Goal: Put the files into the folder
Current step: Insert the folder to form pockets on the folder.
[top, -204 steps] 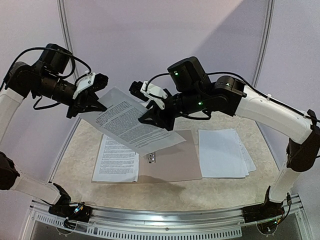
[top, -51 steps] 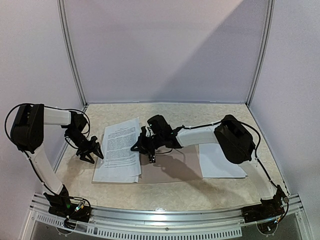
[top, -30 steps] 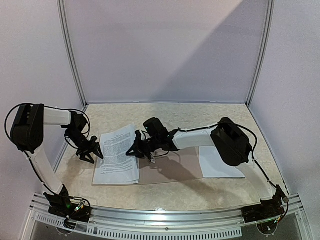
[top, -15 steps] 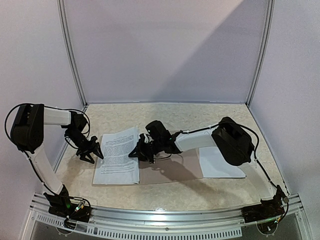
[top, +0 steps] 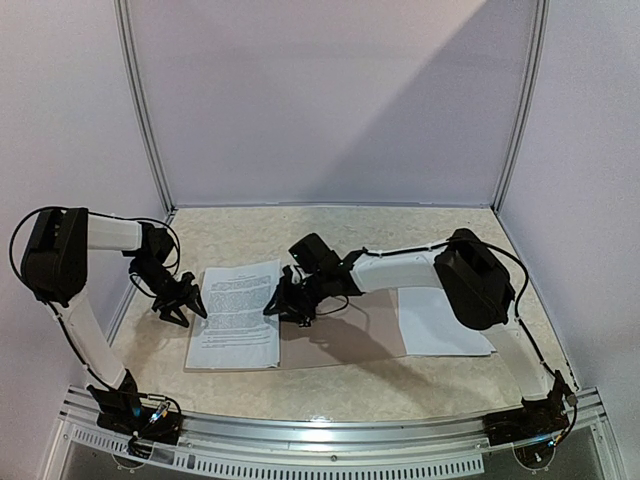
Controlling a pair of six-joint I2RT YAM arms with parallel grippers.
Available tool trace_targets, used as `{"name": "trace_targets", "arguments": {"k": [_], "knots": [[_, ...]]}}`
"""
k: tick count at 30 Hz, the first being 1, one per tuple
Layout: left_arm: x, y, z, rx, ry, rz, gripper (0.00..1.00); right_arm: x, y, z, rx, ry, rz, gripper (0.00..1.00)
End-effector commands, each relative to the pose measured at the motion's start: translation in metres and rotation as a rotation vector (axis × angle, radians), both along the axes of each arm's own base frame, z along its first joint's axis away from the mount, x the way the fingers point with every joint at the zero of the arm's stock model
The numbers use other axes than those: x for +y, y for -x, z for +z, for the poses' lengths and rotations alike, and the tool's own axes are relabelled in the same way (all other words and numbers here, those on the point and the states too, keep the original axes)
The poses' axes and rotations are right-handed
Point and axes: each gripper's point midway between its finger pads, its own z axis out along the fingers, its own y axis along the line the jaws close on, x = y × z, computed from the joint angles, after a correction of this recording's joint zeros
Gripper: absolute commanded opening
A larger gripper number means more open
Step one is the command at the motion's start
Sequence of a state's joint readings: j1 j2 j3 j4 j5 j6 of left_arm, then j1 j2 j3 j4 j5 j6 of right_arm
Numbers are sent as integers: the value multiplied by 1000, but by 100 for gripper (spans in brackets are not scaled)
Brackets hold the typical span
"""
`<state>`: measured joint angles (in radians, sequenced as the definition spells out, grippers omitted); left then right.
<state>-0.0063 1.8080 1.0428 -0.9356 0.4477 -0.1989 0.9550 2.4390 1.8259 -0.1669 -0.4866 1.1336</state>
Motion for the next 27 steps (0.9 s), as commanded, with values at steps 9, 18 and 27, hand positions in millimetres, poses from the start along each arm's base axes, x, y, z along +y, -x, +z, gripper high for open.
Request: {"name": "trace_targets", "arguments": {"k": [9,18,27], "knots": [[2,3,-18,13,-23,-15,61,-2,17,9,7,-4,58,0],[0,4,-19,16,-17,-21,61,11,13,-1,26,-47,37,0],[-1,3,-17,8,-15,-25,61,12,14,-12,16,-20,65,0]]}}
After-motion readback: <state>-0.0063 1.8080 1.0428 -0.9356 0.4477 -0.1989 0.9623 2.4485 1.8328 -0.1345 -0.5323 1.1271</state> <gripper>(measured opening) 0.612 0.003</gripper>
